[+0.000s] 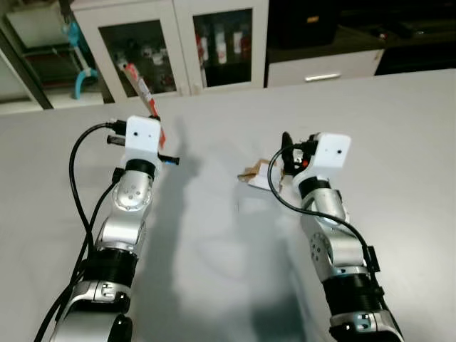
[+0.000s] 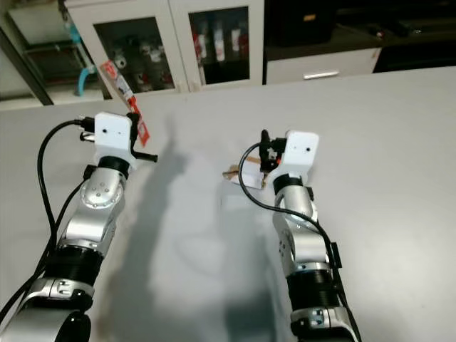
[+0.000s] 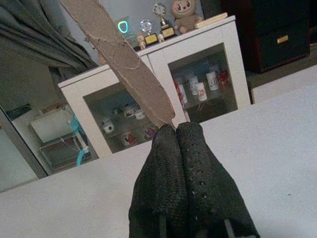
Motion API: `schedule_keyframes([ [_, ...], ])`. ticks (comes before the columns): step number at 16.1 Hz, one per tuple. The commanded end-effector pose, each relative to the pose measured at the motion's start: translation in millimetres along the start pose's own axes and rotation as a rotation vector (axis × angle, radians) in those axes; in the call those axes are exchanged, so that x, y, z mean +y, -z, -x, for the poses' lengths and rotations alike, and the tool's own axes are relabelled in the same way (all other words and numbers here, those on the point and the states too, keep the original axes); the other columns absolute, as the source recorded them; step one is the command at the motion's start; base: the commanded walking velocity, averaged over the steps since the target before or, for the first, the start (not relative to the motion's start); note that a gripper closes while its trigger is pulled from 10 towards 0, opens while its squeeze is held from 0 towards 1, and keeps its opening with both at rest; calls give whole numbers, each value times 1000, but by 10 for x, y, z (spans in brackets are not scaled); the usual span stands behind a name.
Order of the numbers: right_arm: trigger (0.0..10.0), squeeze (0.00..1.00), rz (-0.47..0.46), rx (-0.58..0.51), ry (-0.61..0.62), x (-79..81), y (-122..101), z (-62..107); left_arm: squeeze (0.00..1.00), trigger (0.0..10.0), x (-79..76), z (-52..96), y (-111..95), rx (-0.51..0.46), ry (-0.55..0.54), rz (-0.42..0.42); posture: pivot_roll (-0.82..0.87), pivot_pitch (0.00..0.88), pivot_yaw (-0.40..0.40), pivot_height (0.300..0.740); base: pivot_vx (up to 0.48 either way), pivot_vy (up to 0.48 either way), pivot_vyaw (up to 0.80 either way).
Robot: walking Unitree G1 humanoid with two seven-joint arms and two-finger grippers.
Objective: Picking trash to rubbish bin
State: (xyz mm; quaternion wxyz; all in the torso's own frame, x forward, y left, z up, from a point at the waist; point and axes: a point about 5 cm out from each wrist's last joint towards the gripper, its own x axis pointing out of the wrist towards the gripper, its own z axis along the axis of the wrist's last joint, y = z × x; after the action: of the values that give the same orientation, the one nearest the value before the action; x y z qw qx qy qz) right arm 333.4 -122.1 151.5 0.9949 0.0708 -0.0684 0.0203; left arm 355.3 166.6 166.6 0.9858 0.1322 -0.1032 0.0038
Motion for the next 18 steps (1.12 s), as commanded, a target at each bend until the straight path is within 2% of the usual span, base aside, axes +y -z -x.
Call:
schedule_keyframes([
  [1, 10000, 0, 2, 5, 10, -39, -2, 3, 0, 10000, -25, -8, -31, -5, 6, 5, 5, 73, 86, 740, 0, 0, 0],
  [8, 10000, 0, 27, 44, -29, 17, 56, 13, 0, 10000, -37, 0, -38, -5, 2, 10, 2, 86, 80, 740, 0, 0, 0],
  [9, 10000, 0, 4, 38, -39, 37, 58, 19, 0, 10000, -40, 5, -37, -4, 1, 10, 2, 89, 78, 740, 0, 0, 0],
  [10, 10000, 1000, -10, 30, -58, 68, 45, 22, 0, 10000, -39, 10, -29, -1, 0, 9, 2, 90, 77, 740, 0, 0, 0],
  [11, 10000, 1000, -8, 31, -69, 85, 44, 21, 0, 10000, -38, 11, -26, 1, -1, 9, 1, 92, 77, 740, 0, 0, 0],
  [13, 10000, 1000, 57, 82, -90, 121, 117, 17, 0, 10000, -49, 25, -10, 9, -1, 12, -1, 97, 69, 740, 0, 0, 0],
  [15, 10000, 1000, 59, 84, -128, 146, 125, 21, 0, 10000, -63, 33, -12, 11, -2, 15, -1, 100, 60, 740, 0, 0, 0],
  [18, 10000, 1000, 130, 105, -188, 196, 139, -21, 0, 10000, -72, 46, -7, 12, -6, 19, 3, 102, 48, 740, 0, 0, 0],
])
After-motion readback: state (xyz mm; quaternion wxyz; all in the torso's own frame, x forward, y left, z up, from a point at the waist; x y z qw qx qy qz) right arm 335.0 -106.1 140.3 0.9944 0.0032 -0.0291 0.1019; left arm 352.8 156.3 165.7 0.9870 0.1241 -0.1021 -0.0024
